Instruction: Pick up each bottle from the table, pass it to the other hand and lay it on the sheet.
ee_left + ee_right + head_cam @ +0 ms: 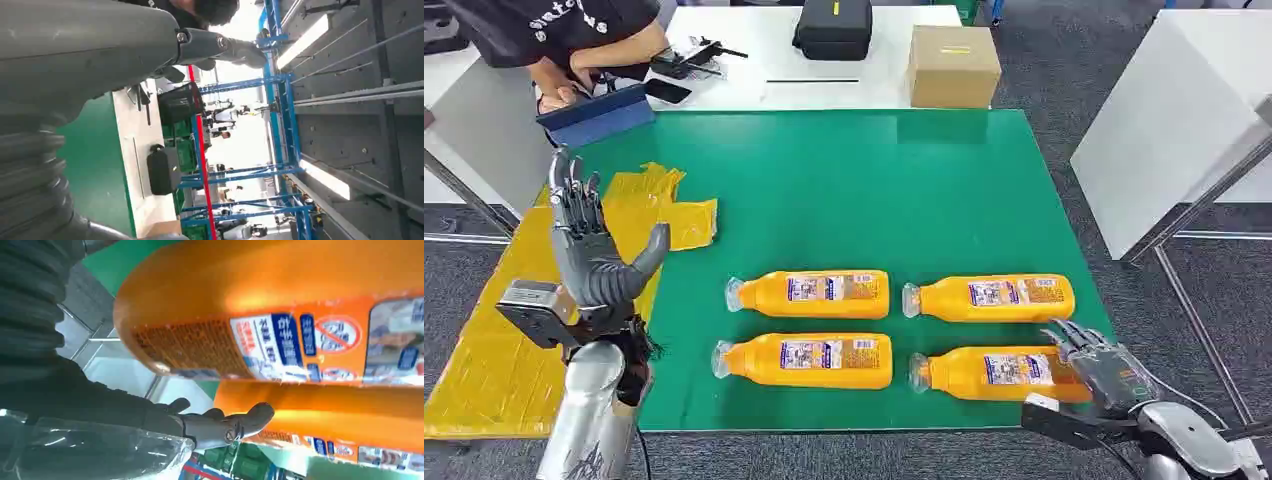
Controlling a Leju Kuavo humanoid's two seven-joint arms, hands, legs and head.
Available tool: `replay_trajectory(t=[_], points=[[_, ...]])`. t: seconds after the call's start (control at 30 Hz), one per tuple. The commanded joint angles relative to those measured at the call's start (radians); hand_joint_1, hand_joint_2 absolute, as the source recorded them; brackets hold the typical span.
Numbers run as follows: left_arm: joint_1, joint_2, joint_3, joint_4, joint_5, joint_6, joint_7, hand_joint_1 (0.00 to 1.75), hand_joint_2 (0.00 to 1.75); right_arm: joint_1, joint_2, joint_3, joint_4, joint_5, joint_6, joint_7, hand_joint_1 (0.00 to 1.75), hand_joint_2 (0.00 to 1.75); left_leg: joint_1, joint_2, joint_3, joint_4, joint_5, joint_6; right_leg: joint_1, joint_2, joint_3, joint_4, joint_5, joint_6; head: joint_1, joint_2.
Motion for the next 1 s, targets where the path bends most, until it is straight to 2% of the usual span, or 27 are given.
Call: replay_trajectory(t=[0.03,0.63,1.0], points=[[-0.02,0.008,0.025,0.056,0.003,-0.002,0.002,0.0,1.75,-0.053,0.005,0.054,0.082,-0.003,-0.002,0.0,0.0,1.75,0.0,0.002,0.006,-0.001,-0.002,-0.004,0.0,0.001,0.006,-0.002,-0.001,-0.001,0.0,0.0],[-0.017,0.005,0.026,0.056,0.007,0.0,0.003,0.0,1.75,-0.085,0.006,0.082,0.127,-0.041,0.03,-0.008,0.0,1.75,0.0,0.001,0.004,-0.001,-0.001,-0.002,0.0,0.001,0.004,-0.002,-0.001,-0.001,0.0,0.0],[-0.009,0.003,0.028,0.061,0.009,0.002,-0.002,0.0,1.75,-0.181,0.046,0.161,0.273,-0.014,0.018,-0.007,0.0,1.75,0.001,0.002,0.007,-0.002,-0.002,-0.004,0.001,0.001,0.007,-0.003,-0.001,-0.001,0.0,0.0]])
